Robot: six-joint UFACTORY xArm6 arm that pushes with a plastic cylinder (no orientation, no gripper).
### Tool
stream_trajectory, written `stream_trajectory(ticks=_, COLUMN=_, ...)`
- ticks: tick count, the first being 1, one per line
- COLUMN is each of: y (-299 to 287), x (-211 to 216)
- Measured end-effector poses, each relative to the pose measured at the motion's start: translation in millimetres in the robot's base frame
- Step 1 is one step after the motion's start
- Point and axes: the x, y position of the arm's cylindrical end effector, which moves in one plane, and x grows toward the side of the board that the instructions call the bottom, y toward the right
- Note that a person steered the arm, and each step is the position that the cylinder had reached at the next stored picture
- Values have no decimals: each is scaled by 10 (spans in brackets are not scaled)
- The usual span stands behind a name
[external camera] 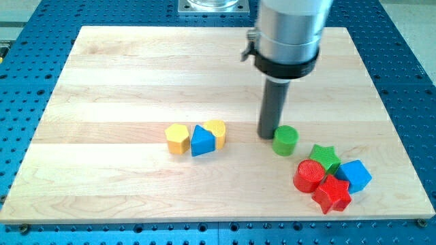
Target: Point your hand diagonal to the yellow heart
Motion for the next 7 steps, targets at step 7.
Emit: stream_trajectory(ticks=7, y=376, x=-428)
